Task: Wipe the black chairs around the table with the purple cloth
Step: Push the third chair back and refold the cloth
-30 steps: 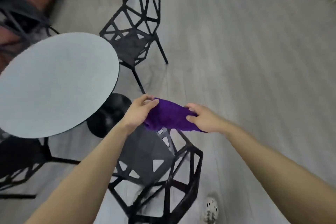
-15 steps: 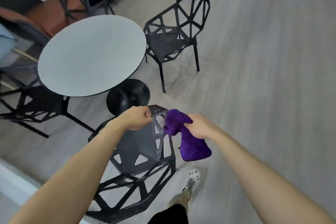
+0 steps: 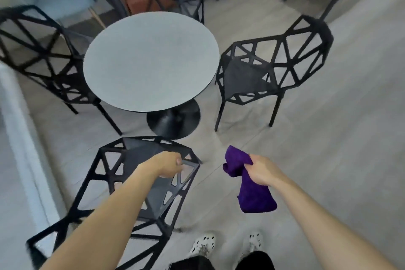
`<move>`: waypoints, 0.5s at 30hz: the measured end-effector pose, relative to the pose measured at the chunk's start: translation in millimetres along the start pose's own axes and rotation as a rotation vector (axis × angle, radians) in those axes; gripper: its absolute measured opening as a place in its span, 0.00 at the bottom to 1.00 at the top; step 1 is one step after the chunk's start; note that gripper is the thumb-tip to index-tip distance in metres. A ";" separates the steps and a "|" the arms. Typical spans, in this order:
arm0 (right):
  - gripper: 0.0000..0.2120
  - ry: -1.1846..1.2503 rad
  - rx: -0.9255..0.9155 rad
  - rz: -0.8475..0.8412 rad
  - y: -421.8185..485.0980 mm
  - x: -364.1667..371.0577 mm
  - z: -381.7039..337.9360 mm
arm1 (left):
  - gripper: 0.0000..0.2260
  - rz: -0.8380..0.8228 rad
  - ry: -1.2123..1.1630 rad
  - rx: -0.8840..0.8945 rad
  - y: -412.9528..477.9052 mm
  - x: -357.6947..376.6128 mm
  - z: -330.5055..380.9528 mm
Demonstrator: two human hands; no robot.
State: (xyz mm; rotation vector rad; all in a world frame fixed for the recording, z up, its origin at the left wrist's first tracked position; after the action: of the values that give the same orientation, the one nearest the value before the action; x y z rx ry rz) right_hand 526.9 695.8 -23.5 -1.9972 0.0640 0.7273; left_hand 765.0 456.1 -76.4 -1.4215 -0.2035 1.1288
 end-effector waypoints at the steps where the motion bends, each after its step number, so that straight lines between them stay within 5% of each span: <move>1: 0.12 -0.061 -0.025 -0.001 15.5 -14.6 -4.5 | 0.16 0.033 -0.051 -0.040 1.1 -2.2 -5.2; 7: 0.07 -0.055 -0.178 -0.139 97.8 -71.3 -37.8 | 0.14 0.137 -0.358 -0.306 -10.0 30.5 -2.2; 15: 0.30 -0.379 -0.314 -0.324 161.7 -58.3 -115.6 | 0.10 0.158 -0.728 -0.523 -8.9 109.9 26.9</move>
State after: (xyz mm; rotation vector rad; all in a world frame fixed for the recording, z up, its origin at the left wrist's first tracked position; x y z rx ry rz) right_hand 478.9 502.3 -79.5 -2.0557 -0.6174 0.9292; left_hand 805.8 553.8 -117.2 -1.4219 -0.9722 1.7834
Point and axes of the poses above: each hand's wrist, its own y-axis towards the middle knuckle, its own x-axis out of the palm, z = x × y, the point moved 1 cm from there along y, towards the middle knuckle, and after that the axes turned 11 degrees about -z, right-handed, at the moved point
